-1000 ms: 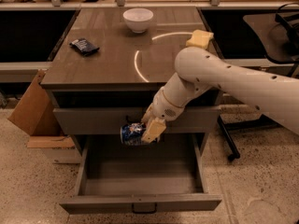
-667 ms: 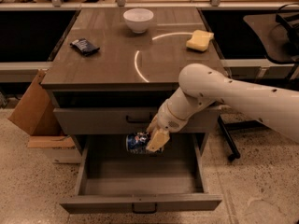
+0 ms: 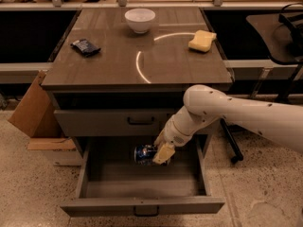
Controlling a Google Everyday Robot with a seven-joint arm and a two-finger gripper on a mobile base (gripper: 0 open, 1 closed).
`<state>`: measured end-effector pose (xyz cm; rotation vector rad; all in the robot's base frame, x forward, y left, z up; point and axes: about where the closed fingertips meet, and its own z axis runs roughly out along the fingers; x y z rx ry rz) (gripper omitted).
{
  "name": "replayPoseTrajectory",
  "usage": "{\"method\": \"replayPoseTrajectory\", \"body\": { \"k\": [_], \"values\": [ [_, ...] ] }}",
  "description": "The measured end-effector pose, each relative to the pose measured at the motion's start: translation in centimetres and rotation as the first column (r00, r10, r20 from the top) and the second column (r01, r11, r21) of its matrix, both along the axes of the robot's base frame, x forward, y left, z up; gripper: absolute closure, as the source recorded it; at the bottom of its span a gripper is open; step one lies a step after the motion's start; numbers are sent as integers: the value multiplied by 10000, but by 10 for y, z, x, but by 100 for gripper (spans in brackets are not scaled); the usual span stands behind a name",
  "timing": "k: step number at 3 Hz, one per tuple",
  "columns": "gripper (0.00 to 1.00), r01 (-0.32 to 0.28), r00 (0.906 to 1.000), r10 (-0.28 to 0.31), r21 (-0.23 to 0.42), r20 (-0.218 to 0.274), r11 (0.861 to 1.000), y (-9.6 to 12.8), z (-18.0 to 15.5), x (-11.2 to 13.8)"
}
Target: Place pepsi can into middle drawer
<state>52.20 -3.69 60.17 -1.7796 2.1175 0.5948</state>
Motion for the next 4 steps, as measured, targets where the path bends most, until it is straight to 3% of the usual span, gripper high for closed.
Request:
{"method": "replayPoseTrajectory", "body": {
  "k": [1,3,4],
  "values": [
    [100,-1,10000,1,-4,-1,10000,0,0,0],
    [100,224,9979,-197,-443,612,9988,-14,-41,9],
    [100,278,9977,-273,-76,620,9996,-12,-98,21]
  ]
}}
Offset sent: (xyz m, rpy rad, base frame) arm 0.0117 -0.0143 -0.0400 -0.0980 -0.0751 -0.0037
